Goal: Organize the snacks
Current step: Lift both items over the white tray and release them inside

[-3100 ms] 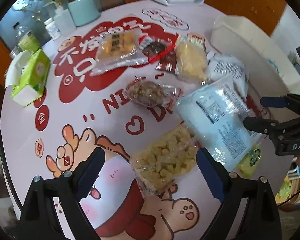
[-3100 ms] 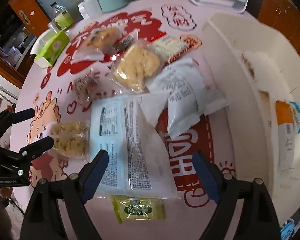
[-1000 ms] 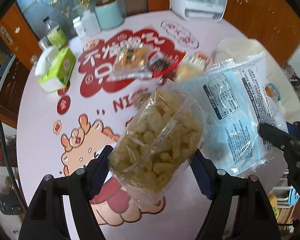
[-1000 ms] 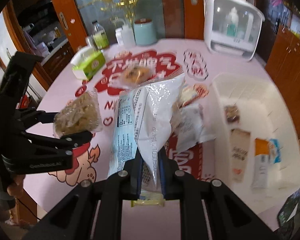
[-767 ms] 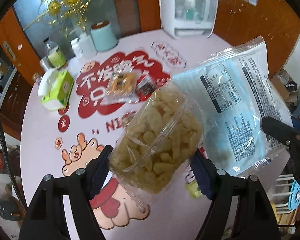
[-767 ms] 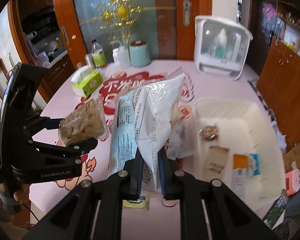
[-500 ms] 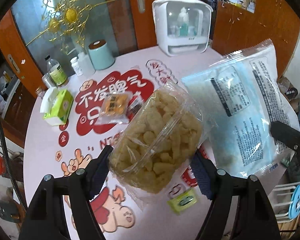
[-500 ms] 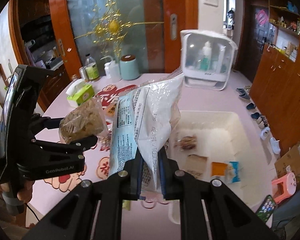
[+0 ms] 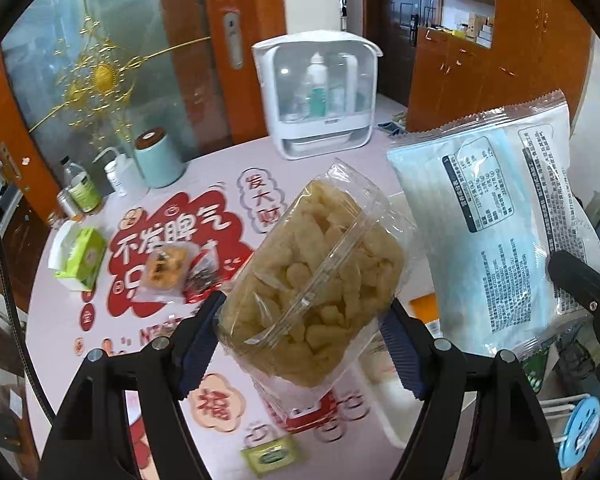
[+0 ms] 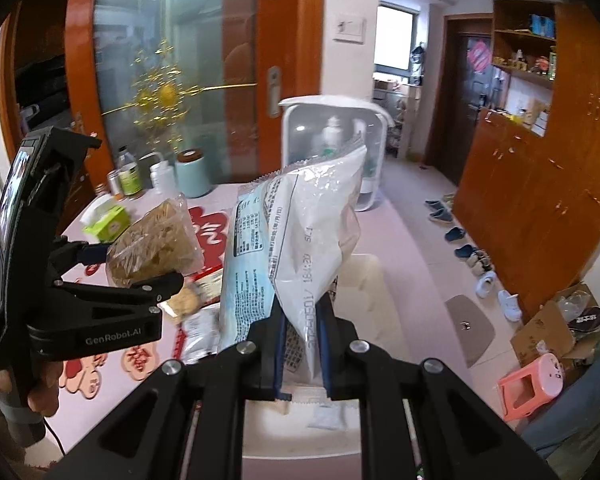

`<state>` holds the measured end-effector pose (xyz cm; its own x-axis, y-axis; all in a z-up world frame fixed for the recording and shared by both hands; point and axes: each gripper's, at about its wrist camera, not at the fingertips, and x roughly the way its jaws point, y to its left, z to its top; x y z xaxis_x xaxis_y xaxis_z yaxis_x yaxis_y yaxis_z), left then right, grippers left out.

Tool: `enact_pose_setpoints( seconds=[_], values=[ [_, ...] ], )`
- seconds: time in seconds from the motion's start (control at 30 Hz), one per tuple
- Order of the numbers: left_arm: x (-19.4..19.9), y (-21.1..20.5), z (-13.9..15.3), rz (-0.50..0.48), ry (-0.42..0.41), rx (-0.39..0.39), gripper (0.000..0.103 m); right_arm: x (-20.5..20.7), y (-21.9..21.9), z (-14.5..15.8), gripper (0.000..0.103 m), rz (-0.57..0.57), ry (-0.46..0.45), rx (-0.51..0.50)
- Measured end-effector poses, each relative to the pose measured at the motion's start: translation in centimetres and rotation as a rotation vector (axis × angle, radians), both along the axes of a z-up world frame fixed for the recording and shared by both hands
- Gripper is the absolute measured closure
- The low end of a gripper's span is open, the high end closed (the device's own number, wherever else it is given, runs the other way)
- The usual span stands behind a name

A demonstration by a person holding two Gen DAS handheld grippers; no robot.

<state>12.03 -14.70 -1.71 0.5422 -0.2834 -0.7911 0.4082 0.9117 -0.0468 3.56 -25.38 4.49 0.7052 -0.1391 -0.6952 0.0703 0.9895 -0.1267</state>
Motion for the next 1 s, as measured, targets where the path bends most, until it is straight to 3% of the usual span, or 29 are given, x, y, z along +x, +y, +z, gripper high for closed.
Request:
enact_pose_setpoints(
  seconds=[0.23,0.53,1.0],
  values=[
    [0.9,-4.6,-0.3,0.001,0.003,-0.027,0.029,0.4,-3.5,0.0,0.089,-0.053,-0.030,-0.037],
    [2.9,-7.6,-2.8,0.017,0.083,-0.064,0.029,1.0,-5.9,-0.9,0.089,-0.108,-0.045,-0.080],
    [2.8,-8.8,-4.3,0.018,0.097,-0.048,0.028,2.2,-6.7,-5.3,0.089,-0.130,0.075,-0.084]
  ],
)
